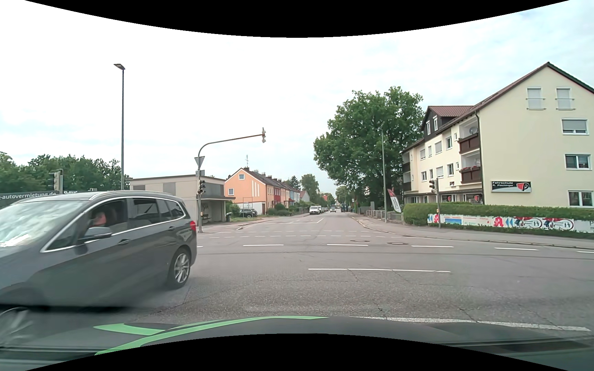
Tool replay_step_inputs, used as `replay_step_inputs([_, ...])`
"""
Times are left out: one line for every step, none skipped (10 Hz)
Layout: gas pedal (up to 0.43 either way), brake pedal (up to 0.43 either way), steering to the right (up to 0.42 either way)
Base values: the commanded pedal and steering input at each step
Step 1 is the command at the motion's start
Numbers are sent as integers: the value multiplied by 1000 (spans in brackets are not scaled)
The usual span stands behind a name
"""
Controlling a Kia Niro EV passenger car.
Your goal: Follow the waypoints while adhering to traffic rules and regulations
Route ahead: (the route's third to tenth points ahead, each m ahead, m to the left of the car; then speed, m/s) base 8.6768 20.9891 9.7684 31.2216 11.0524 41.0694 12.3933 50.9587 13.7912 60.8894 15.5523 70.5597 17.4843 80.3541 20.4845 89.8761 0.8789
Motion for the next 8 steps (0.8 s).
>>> replay_step_inputs([87, 0, -85])
replay_step_inputs([98, 0, -104])
replay_step_inputs([110, 0, -123])
replay_step_inputs([110, 0, -170])
replay_step_inputs([118, 0, -217])
replay_step_inputs([130, 0, -255])
replay_step_inputs([138, 0, -290])
replay_step_inputs([138, 0, -322])
